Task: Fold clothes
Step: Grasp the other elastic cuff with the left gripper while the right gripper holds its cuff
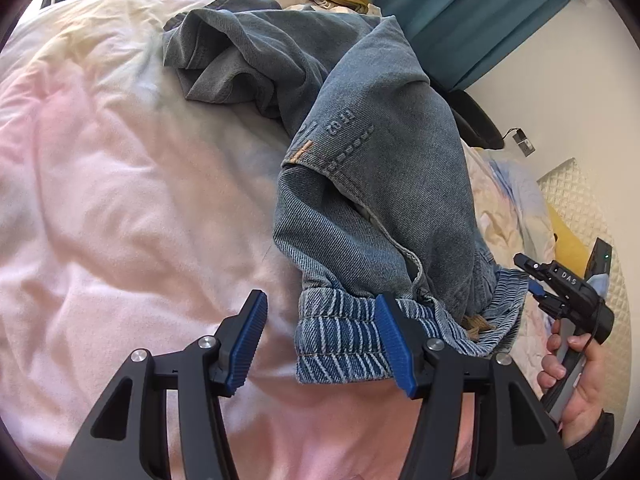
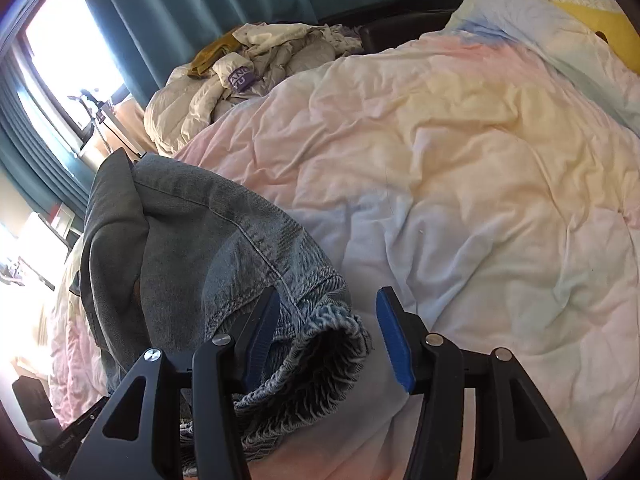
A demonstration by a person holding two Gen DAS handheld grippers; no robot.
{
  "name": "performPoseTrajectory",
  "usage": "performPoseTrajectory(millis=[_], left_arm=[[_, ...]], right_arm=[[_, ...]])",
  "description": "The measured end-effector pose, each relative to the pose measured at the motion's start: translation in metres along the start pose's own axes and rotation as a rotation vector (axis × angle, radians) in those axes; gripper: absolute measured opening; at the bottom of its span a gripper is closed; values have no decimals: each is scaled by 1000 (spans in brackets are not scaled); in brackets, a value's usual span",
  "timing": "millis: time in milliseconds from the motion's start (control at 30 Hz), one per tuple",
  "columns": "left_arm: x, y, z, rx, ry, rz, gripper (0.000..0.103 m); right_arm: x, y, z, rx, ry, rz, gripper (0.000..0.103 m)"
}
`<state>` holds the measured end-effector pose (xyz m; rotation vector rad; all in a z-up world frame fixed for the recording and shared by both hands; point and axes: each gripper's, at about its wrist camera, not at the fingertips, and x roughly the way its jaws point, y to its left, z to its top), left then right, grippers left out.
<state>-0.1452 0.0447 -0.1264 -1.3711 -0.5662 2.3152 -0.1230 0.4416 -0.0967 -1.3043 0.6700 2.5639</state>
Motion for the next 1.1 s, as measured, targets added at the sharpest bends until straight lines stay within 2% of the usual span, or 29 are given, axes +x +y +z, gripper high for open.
performPoseTrajectory(millis=[67,133,233,333,433,533,700,867,933,967,1100], left_arm=[[2,1,0,-19,10,-29,58],[5,1,-1,-38,16,-47,58],[6,3,0,-67,23,-84,58],[6,5,-2,-102,27,-115,58],[11,12,-3,-149,50,-151,58],[17,15,-4,-187,67,-182,58],[29,17,-7,-215,102,-221,58],[35,12,-5,-230,97,-223,57],[35,9,-2,-239,90,-221,51],[35,8,-1,-244,86,-219,42],[9,2,10,-233,-8,-191,20]], right_arm=[[14,-8,-3,7,63,-12,51],[33,-26,-9,71,151,-18,49],[52,-56,-18,213,247,63,49],[42,-57,-16,226,212,91,48],[22,-43,-7,159,119,126,49],[9,-32,-2,108,44,112,49],[15,-29,3,90,47,136,49],[33,-32,1,72,102,92,48],[36,-39,-3,114,128,121,35],[36,-41,-5,136,137,134,31],[26,-47,-17,215,158,185,24]])
